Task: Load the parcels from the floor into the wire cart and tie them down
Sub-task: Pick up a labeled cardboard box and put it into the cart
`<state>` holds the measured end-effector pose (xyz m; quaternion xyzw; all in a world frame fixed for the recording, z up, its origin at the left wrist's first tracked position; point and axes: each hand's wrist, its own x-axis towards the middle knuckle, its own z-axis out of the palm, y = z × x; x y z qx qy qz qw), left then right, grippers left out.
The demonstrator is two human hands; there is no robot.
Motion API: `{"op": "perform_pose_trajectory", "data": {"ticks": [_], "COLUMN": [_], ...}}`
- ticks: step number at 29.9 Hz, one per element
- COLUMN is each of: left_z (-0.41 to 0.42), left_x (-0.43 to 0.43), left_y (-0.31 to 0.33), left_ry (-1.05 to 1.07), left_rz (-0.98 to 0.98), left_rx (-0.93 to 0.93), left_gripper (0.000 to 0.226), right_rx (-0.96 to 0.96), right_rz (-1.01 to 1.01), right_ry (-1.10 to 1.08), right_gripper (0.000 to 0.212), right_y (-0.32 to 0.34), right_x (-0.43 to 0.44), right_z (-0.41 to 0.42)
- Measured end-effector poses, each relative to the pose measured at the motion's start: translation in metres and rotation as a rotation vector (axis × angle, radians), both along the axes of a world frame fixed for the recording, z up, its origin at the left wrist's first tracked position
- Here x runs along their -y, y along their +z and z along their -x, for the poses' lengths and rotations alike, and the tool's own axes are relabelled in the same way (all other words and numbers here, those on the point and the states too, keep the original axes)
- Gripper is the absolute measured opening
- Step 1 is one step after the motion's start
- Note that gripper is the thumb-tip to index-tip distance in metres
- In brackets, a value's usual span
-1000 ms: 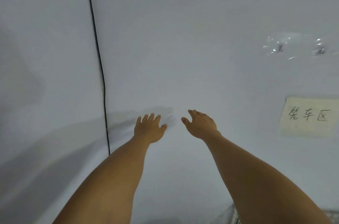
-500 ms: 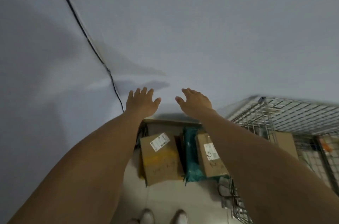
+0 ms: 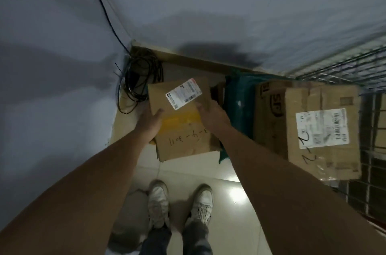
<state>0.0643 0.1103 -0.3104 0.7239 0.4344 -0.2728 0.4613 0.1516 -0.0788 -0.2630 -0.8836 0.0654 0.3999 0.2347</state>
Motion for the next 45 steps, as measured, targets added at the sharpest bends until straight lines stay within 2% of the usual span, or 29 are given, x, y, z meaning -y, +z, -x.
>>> {"op": "perform_pose_trajectory", "data": {"ticks": [4, 10, 15, 19, 21, 26, 30, 34, 40, 45], "left_z": [0.017, 0.030, 0.031, 0.036, 0.033, 0.026, 0.000, -0.018, -0.034, -0.040], "left_x": [0.011, 0.023, 0.018, 0.017, 0.014, -0.002, -0.008, -0.024, -0.029, -0.015], "left_y": [-0.065, -0.110, -0.116, -0.100, -0.083, -0.023, 0.067, 0.135, 0.269, 0.408], "left_ry": [0.152, 0.264, 0.341, 0.345, 0.332, 0.270, 0.272, 0.235, 0.210, 0.165], "left_rz": [0.047, 0.078, 0.152, 0.123, 0.122, 0.123, 0.133, 0.072, 0.013, -0.046], "left_rx": [-0.057, -0.049, 0.053, 0.063, 0.078, 0.137, 0.194, 0.271, 0.414, 0.539], "left_gripper": [0.062, 0.072, 0.115, 0.081, 0.075, 0.090, 0.045, 0.079, 0.089, 0.061], "right_rx": [-0.083, -0.214, -0.130, -0.117, -0.097, -0.035, 0.012, 0.097, 0.238, 0.361], "right_rz": [-0.021, 0.023, -0.055, -0.014, -0.009, -0.024, -0.081, -0.113, -0.151, -0.208], "right_ry": [-0.234, -0.385, -0.468, -0.434, -0.443, -0.471, -0.468, -0.394, -0.330, -0.327], "right_gripper": [0.059, 0.059, 0.059, 0.060, 0.061, 0.061, 0.058, 0.059, 0.060, 0.054], "right_y": [-0.064, -0.126, -0.144, -0.134, -0.121, -0.063, 0.008, 0.092, 0.224, 0.354], "right_x": [0.011, 0.028, 0.033, 0.033, 0.031, 0.022, 0.015, 0.005, 0.005, 0.019], "right_z": [0.007, 0.018, 0.021, 0.033, 0.035, 0.039, 0.019, -0.009, -0.025, -0.022]}}
